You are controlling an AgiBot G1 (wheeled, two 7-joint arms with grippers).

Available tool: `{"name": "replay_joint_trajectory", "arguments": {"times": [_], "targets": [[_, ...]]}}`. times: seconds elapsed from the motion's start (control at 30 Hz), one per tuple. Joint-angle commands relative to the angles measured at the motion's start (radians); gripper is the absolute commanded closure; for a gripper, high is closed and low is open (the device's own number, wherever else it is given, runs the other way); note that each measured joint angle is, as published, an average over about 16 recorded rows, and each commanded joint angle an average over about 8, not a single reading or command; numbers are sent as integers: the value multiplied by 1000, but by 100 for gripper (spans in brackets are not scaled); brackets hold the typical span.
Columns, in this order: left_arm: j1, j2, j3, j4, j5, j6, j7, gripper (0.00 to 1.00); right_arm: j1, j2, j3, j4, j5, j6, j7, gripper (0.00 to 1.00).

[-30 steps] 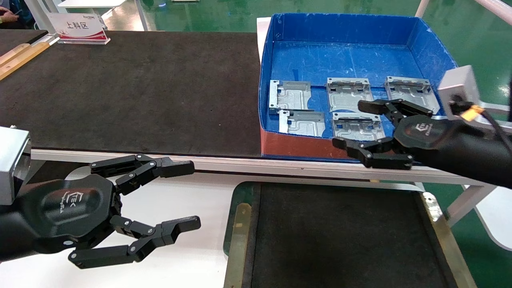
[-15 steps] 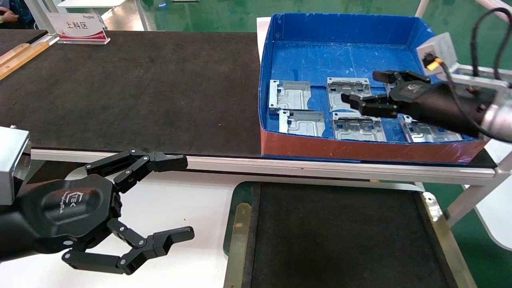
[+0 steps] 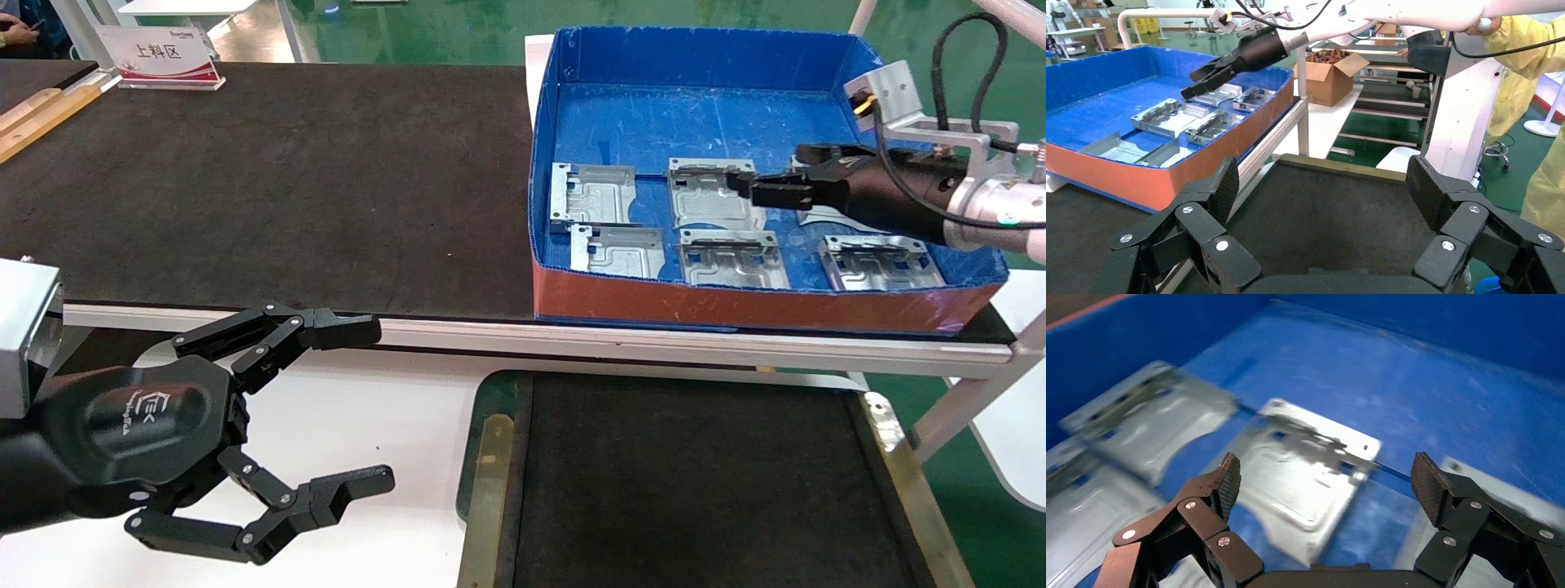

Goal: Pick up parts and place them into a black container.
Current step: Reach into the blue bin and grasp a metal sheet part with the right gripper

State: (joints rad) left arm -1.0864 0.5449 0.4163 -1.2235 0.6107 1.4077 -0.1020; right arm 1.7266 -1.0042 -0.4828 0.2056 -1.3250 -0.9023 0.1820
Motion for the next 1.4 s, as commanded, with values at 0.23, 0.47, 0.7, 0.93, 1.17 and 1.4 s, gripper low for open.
{"name": "replay_joint_trajectory", "arguments": {"times": [0.23,0.47,0.7,0.93,1.17,1.4], "targets": [[0,0,0,0,0,0,0,0,61,-48,1,-150,-4,93,76,0],[0,0,0,0,0,0,0,0,92,-67,-23,-209,-39,135,129,0],[0,0,0,0,0,0,0,0,100,-77,-39,-231,-62,162,163,0],[0,0,0,0,0,0,0,0,93,-86,-54,-240,-83,190,187,34],[0,0,0,0,0,0,0,0,88,-93,-64,-235,-97,210,204,100],[0,0,0,0,0,0,0,0,85,-97,-69,-225,-104,224,212,100]]}}
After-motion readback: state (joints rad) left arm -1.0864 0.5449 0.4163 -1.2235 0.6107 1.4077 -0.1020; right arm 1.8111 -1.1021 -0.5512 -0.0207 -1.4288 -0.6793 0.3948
